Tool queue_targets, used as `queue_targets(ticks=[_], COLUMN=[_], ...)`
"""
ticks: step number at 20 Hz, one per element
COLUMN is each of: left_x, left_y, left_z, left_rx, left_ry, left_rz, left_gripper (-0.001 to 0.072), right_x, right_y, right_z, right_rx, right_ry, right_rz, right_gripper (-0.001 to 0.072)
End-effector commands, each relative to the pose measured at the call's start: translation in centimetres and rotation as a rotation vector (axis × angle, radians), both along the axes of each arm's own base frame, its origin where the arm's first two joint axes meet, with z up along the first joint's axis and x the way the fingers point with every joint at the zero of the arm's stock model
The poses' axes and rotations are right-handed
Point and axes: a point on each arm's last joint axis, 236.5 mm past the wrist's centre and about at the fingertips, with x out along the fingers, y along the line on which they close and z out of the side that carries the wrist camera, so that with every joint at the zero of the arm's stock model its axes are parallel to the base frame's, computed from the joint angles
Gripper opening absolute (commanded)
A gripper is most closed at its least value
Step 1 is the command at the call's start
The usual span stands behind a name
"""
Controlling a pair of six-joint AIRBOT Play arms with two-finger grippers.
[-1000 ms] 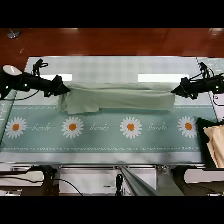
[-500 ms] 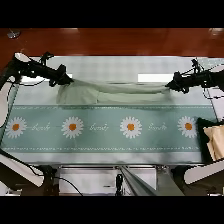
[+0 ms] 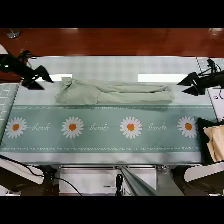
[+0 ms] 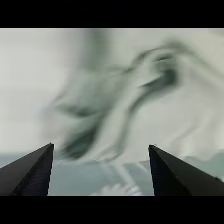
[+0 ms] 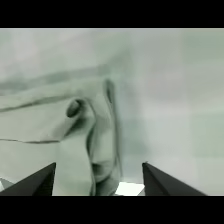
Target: Fold the shirts.
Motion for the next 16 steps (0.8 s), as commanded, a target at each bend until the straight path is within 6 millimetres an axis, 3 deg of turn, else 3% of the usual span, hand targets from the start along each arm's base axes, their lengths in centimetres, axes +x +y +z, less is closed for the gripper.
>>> queue_targets(ticks=[1, 3, 5, 10, 11, 12, 13, 14, 15, 16], left_x=[-2.2, -0.5, -0.4, -2.9, -3.1, -3.3, -3.6, -3.9, -4.3, -4.6], left_y=[3.9, -0.1, -4.8, -14.1, -15.7, -17.0, -18.3, -19.2, -20.2, -21.3], left_z=[2.2, 4.4, 6.4, 6.5, 6.4, 6.2, 6.1, 5.9, 5.8, 5.8], left_rx=[0.109, 0.025, -0.041, -0.106, -0.114, -0.12, -0.127, -0.133, -0.139, -0.153], left_ry=[-0.066, -0.3, -0.469, -0.498, -0.498, -0.498, -0.496, -0.493, -0.487, -0.484], left_rz=[0.108, 0.124, 0.092, -0.087, -0.123, -0.151, -0.178, -0.201, -0.225, -0.242], left_gripper=[0.0698, 0.0698, 0.0699, 0.0699, 0.0699, 0.0698, 0.0697, 0.0687, 0.0452, 0.007], right_x=[-2.7, -1.7, -1.4, -1.8, -1.8, -1.9, -1.9, -1.9, -1.7, -1.5], right_y=[-1.0, 1.1, 3.5, 9.0, 9.8, 10.3, 10.4, 10.1, 9.4, 8.5], right_z=[-1.8, -2.7, -3.7, -5.3, -5.3, -4.9, -4.1, -2.7, -0.9, 1.2], right_rx=[0.005, 0.057, 0.097, 0.122, 0.122, 0.13, 0.137, 0.13, 0.11, 0.083], right_ry=[0.074, 0.03, 0.045, 0.105, 0.112, 0.11, 0.104, 0.077, 0.04, -0.005], right_rz=[-0.009, -0.023, 0.004, 0.11, 0.125, 0.136, 0.154, 0.181, 0.19, 0.186], right_gripper=[0.0622, 0.0622, 0.0622, 0.062, 0.059, 0.0344, 0.0021, 0.0019, 0.0019, 0.0018])
